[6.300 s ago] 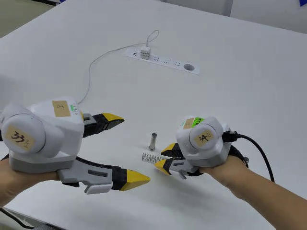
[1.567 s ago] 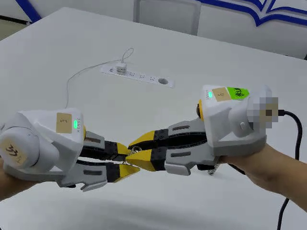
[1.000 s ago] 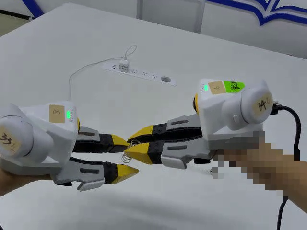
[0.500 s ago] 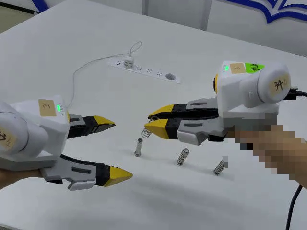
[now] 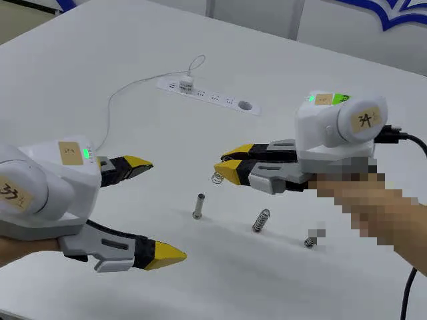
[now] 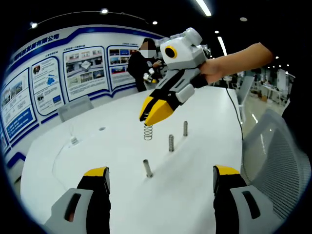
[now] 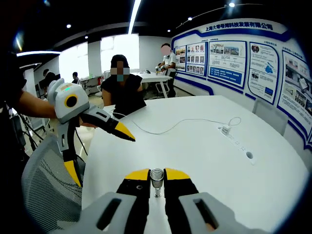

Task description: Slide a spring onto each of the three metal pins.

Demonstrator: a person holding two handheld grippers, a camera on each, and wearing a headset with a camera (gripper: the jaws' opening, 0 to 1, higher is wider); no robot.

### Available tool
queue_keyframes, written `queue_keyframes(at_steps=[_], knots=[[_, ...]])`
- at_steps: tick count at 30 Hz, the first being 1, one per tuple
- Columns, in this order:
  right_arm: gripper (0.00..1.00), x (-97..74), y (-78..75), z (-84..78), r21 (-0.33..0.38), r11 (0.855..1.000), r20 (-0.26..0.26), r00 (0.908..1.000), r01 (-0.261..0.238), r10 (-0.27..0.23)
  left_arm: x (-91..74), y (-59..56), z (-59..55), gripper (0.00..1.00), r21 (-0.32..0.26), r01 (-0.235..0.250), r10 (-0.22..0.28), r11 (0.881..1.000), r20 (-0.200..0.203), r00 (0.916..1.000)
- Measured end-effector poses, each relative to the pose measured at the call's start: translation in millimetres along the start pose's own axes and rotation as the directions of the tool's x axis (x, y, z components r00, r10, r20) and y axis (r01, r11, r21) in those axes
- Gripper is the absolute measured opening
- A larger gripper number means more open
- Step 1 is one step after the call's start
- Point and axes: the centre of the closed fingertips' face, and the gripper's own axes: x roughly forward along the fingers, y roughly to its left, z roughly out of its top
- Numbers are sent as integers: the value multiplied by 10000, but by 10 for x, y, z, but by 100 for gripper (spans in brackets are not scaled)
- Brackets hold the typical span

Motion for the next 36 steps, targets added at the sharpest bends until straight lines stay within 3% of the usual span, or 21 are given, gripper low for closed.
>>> queue_keyframes(at_steps=[4, 15, 20, 26, 36], knots=[[11, 96, 0, -57, 74, 10000, -182, 9998, -26, 27, 7, 16, -42, 98, -150, -101, 98, 9998, -158, 9998], [11, 342, -23, -282, 285, 9995, -806, 9967, -98, 121, 36, 19, -79, 100, -509, -109, 104, 9986, -111, 9999], [11, 389, -54, -338, 399, 9992, -896, 9959, -85, 121, 45, 23, -140, 100, -436, -56, 41, 9990, -351, 9994], [11, 422, -26, -345, 463, 9987, -912, 9955, -228, 269, 55, 24, -147, 100, -570, -3, -16, 9984, -330, 9995], [11, 507, -19, -483, 198, 9996, -1418, 9896, -208, 234, 83, -2, -150, 100, -602, 79, -100, 9982, -350, 9993]])
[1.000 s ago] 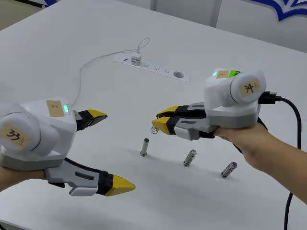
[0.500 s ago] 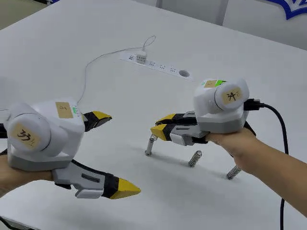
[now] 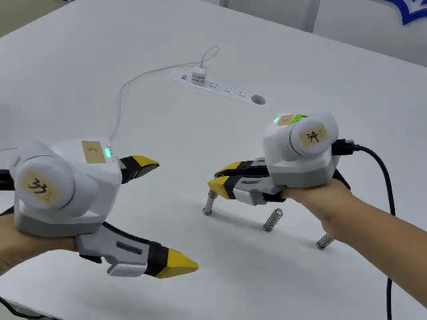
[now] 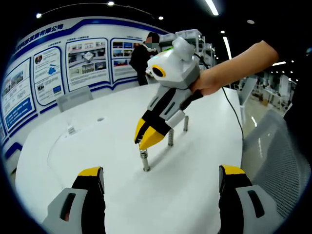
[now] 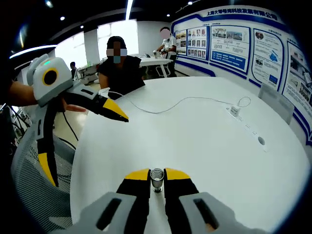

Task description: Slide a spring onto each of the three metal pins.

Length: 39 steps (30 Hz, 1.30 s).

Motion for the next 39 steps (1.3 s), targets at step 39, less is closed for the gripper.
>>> queue_keyframes(at_steps=[39], knots=[[12, 277, 62, -358, -399, 9992, -1234, 9924, -50, 1, -3, 34, -101, 100, -302, -70, 67, 9995, -111, 9999]])
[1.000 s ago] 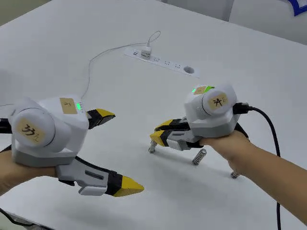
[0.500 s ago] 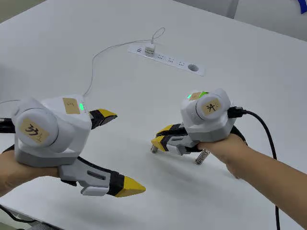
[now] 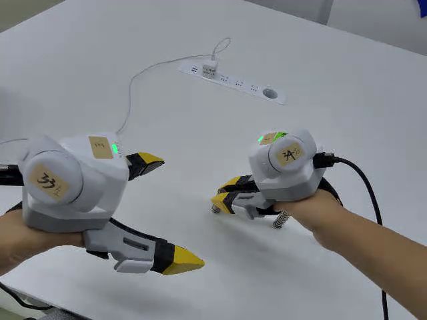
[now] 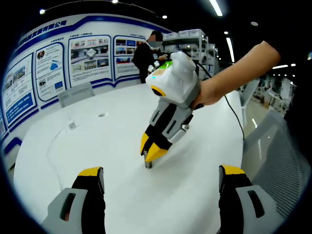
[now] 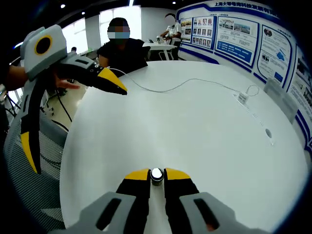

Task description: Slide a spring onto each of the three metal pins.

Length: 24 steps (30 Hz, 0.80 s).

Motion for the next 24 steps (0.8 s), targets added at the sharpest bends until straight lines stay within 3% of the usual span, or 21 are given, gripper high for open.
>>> queue_keyframes(at_steps=[11, 19, 24], knots=[[17, -44, 1, -23, 104, 9999, -121, 9999, -16, 18, -16, -1, 5, 100, 11, 1, -1, 10000, -19, 10000], [21, -199, -8, 84, 101, 9999, 280, 9995, 131, -134, -13, -11, 81, 100, 71, 18, -19, 10000, 58, 10000], [22, -385, 10, 197, -30, 9996, 734, 9969, 285, -282, -23, 6, 141, 100, 102, -45, 43, 9999, 159, 9999]])
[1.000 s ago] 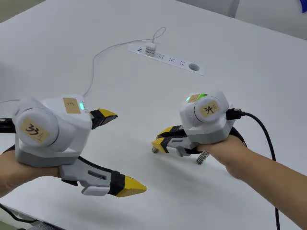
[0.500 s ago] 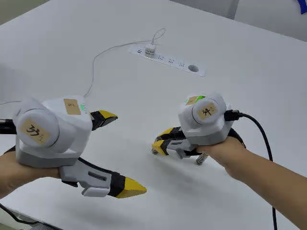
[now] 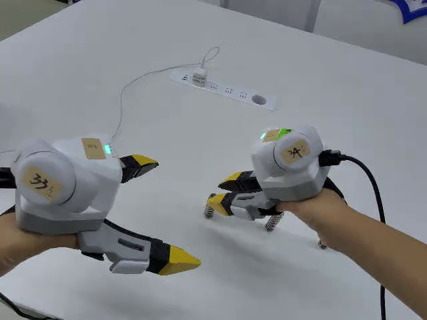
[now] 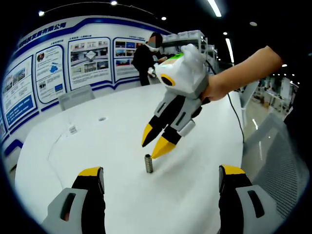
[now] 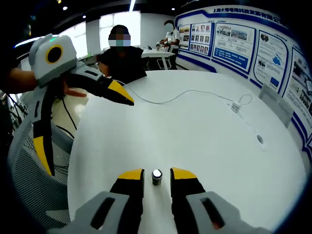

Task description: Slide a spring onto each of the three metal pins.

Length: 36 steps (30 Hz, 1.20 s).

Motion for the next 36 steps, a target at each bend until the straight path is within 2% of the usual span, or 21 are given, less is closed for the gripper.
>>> queue_keyframes(at_steps=[3, 8, 11, 16, 20, 21, 24, 28, 36], knots=[[22, -126, -10, 42, -42, 9999, 257, 9995, 162, -161, -2, 15, 25, 100, 31, -37, 37, 10000, 8, 10000], [25, -341, -52, 7, 205, 9991, 532, 9978, 376, -386, 2, 25, 98, 100, 133, -42, 41, 9999, 68, 10000], [25, -484, -88, -59, 373, 9976, 674, 9959, 579, -603, -11, 81, 156, 100, 221, -180, 178, 9996, 90, 9998], [28, -725, -179, -216, 683, 9932, 850, 9914, 940, -997, -58, 140, 308, 100, 256, -356, 345, 9990, 405, 9986], [29, -976, -257, -244, 1784, 9755, 1485, 9766, 1284, -1557, -103, 186, 355, 100, 392, -470, 456, 9981, 358, 9983], [30, -1027, -265, -253, 1864, 9738, 1577, 9744, 1303, -1606, -119, 205, 371, 100, 368, -523, 508, 9980, 401, 9979], [31, -1211, -297, -340, 1930, 9695, 1596, 9701, 1511, -1830, -174, 250, 439, 100, 198, -652, 639, 9977, 599, 9962], [34, -1408, -326, -445, 2162, 9605, 1673, 9625, 1753, -2134, -204, 260, 468, 100, 243, -767, 750, 9968, 617, 9953], [36, -1779, -431, -759, 2680, 9311, 1499, 9440, 2474, -2939, -212, 184, 482, 100, 359, -719, 700, 9968, 523, 9962]])
